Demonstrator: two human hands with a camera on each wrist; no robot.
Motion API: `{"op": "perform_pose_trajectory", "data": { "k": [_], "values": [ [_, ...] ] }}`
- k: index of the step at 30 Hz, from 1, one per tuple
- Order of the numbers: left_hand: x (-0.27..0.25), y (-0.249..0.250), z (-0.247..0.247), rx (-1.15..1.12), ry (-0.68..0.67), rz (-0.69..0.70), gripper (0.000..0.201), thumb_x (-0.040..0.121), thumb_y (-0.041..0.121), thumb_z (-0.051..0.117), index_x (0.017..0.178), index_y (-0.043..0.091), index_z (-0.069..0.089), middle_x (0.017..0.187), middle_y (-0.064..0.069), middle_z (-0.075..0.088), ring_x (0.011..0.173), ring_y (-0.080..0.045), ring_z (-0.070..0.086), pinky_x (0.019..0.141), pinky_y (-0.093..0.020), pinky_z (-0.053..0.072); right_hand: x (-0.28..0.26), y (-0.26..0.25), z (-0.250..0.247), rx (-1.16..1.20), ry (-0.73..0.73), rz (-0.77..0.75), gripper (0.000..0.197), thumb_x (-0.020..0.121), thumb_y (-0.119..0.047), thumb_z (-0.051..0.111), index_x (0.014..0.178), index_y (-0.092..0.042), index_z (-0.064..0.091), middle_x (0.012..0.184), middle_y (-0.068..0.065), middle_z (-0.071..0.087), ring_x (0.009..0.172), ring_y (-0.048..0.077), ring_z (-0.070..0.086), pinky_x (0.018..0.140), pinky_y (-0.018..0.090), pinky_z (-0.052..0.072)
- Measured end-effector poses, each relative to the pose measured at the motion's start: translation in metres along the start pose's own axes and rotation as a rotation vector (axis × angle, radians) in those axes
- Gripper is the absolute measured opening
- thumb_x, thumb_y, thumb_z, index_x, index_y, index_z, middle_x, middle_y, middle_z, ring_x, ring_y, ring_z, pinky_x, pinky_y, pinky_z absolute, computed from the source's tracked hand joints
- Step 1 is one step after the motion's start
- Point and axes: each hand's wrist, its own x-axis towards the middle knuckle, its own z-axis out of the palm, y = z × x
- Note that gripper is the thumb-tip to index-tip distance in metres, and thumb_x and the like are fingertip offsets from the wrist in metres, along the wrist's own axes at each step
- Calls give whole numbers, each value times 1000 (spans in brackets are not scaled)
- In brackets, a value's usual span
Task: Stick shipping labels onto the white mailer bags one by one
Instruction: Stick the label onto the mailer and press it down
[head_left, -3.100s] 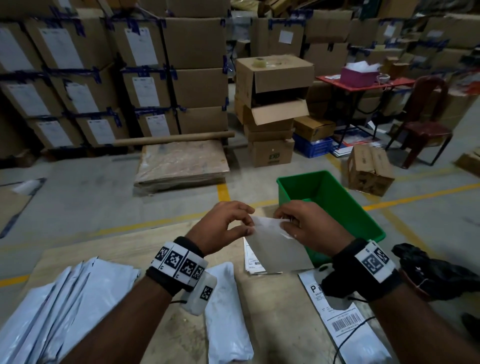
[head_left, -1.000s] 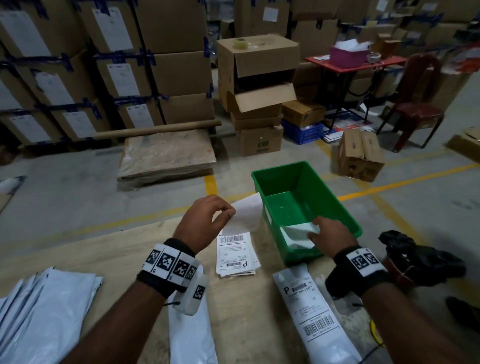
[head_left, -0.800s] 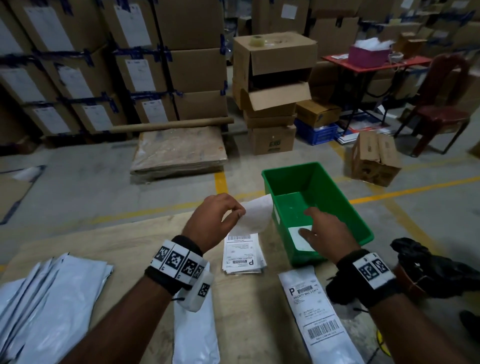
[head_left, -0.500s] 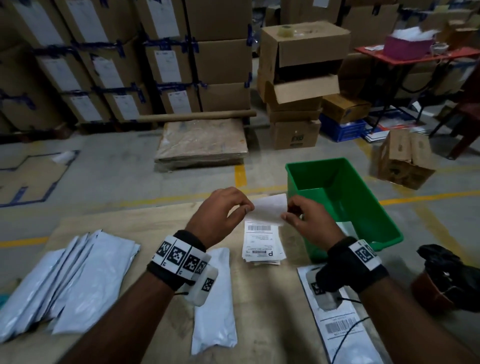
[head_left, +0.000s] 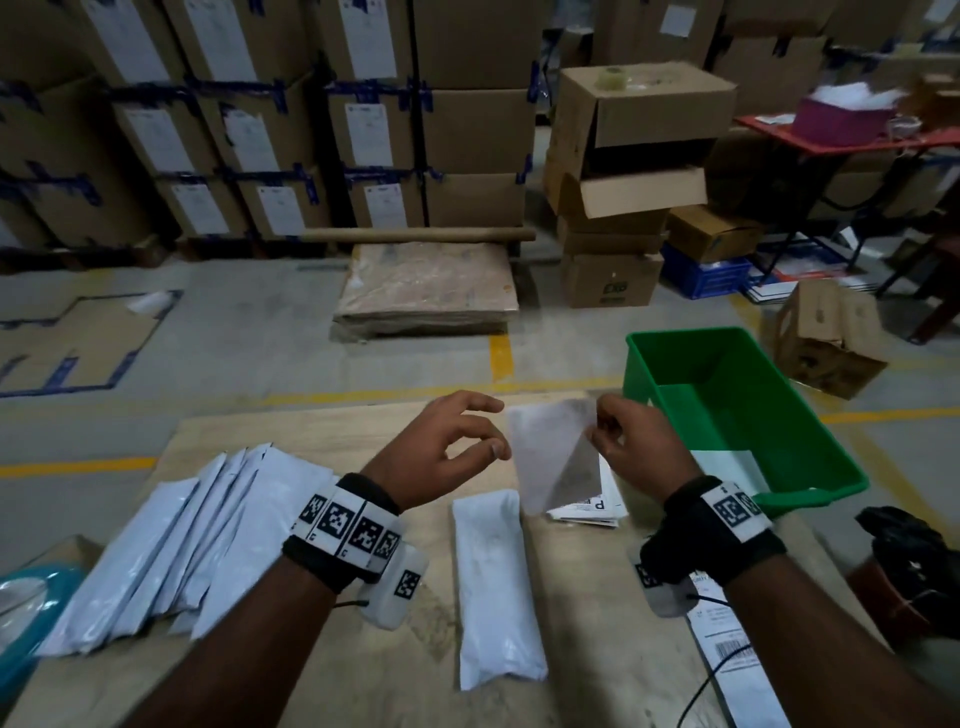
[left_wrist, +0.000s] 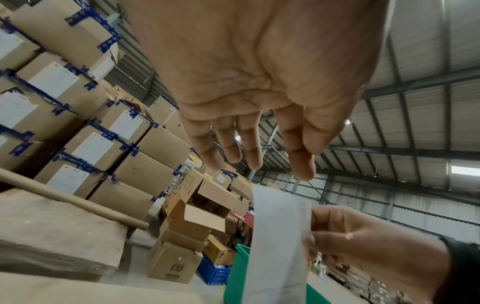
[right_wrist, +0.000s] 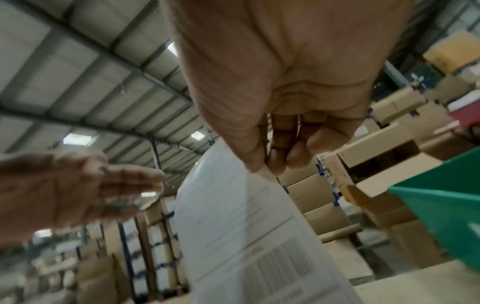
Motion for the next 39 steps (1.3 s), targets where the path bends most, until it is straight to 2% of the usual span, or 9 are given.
{"op": "perform_pose_trajectory", "data": {
  "k": [6, 10, 13, 17, 20, 28, 34, 36, 39],
  "values": [
    [-5, -1, -14, -74, 24, -98, 31, 85, 52, 51, 89, 24, 64, 89, 11, 63, 85, -5, 60, 74, -35, 53, -11, -34, 18, -198, 56, 29, 21, 82, -16, 62, 69, -20, 47, 69, 1, 58, 66, 22, 51, 58, 31, 38],
    [4, 9, 4, 56, 0, -313, 48, 87, 64, 50, 78, 17, 58, 72, 3, 63, 68, -13, 58, 64, -36, 48, -22, -70, 44, -396, 26, -44, 11, 75, -15, 62, 72, -18, 51, 70, 4, 58, 69, 27, 54, 58, 38, 42],
    [10, 9, 13, 162, -29, -394, 60, 87, 71, 39, 65, 16, 50, 62, -1, 56, 60, -19, 55, 58, -33, 42, -30, -92, 60, -527, 10, -48, 19, 61, -11, 71, 75, -14, 58, 63, 3, 58, 62, 27, 56, 50, 31, 36],
    [10, 4, 12, 173, -82, -441, 56, 88, 62, 44, 54, 18, 42, 52, -2, 49, 55, -25, 55, 56, -33, 44, -42, -106, 75, -592, 9, -72, 27, 46, -8, 72, 64, -14, 52, 53, 3, 52, 51, 26, 52, 45, 28, 29],
    [7, 2, 7, 174, -117, -459, 53, 87, 56, 47, 51, 16, 44, 53, -8, 58, 62, -30, 64, 62, -37, 52, -49, -109, 82, -594, 29, -67, 28, 44, -6, 69, 61, -14, 48, 53, 5, 50, 50, 28, 50, 45, 28, 29],
    [1, -4, 2, 148, -207, -497, 49, 83, 47, 46, 48, 13, 51, 54, -7, 68, 59, -21, 67, 66, -32, 55, -51, -119, 89, -576, 92, -57, 32, 40, -5, 71, 61, -14, 49, 52, 5, 51, 49, 28, 50, 50, 27, 21],
    [0, -9, 1, 164, -259, -492, 31, 80, 25, 50, 59, 9, 65, 59, -6, 69, 64, -20, 70, 67, -30, 56, -51, -114, 93, -566, 46, -63, 31, 48, -8, 76, 63, -15, 49, 55, 5, 53, 52, 27, 51, 46, 29, 25],
    [1, -11, 3, 203, -241, -488, 25, 81, 22, 49, 58, 14, 57, 64, -9, 69, 69, -25, 70, 67, -34, 55, -53, -110, 93, -541, -2, -70, 27, 63, -18, 79, 70, -13, 53, 64, 7, 59, 61, 30, 56, 48, 32, 34],
    [2, -19, 5, 288, -215, -469, 23, 87, 22, 46, 65, 16, 48, 76, -10, 66, 78, -31, 65, 63, -35, 48, -54, -104, 87, -504, -144, -4, 35, 87, -47, 60, 86, -13, 56, 87, 8, 62, 85, 29, 56, 62, 33, 32]
  ]
}}
